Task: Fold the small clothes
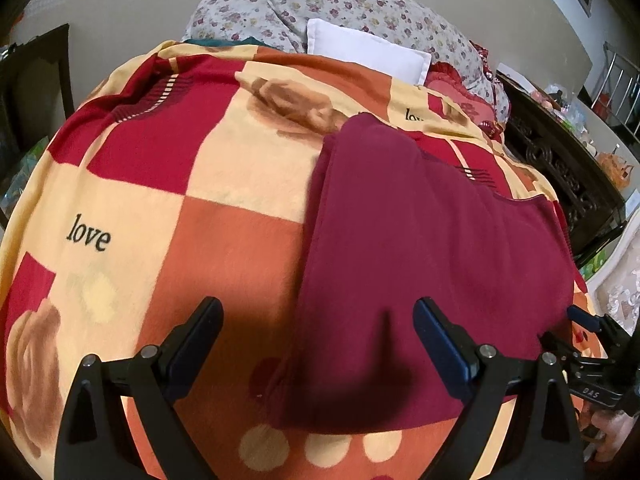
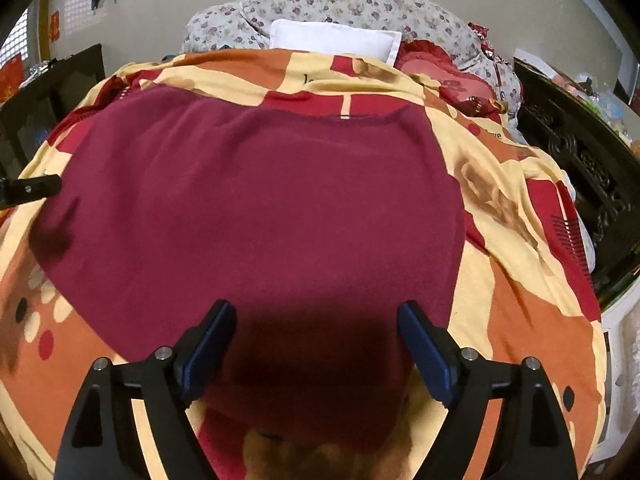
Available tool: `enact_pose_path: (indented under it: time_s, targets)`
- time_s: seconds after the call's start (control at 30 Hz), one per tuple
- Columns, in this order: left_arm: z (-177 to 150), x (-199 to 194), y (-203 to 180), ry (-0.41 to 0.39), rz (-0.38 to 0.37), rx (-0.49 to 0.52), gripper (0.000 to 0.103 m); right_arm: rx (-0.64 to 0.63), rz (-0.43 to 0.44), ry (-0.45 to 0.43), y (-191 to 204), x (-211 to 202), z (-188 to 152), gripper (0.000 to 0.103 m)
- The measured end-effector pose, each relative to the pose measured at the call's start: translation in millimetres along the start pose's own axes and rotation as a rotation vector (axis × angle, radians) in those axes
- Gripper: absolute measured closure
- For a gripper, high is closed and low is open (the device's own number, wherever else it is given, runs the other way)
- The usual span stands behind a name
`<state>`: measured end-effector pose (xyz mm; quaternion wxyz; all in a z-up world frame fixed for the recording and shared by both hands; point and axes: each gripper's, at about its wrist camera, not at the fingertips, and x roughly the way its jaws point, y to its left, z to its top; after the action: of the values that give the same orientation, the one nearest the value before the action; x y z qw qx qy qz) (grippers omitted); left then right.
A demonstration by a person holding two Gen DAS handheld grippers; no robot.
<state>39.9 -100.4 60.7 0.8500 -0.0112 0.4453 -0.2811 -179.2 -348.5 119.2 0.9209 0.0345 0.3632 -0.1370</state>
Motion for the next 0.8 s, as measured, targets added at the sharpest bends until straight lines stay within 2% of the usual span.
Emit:
enact_pose_path:
  time_s: [0.13,0.3,0.4,0.53,0.67,0.8]
  targets:
    - [-1,0,5,-0.002,-0.004,-0.014,0.008,-0.003,-0.004,-0.026,-3,-12,-2,0.015]
    - [-5,8,10,0.011,-0.021,-0.045,0.008,0.019,-0.009,0.033,-11,8,-8,0.012]
    - [-7,12,12,0.024,-0.025,-0.051,0.008,0.02,-0.012,0.035,-10,8,-7,0.011]
    - [-6,14,11,0.015,-0.023,-0.054,0.008,0.031,0.0,-0.003,-7,-5,1,0.011]
    - [-5,19,13,0.01,-0.04,-0.084,0.008,0.044,0.056,-0.032,-1,-7,18,0.011]
    - [-8,21,14,0.001,-0.039,-0.09,0.008,0.104,0.202,-0.021,7,11,42,0.011]
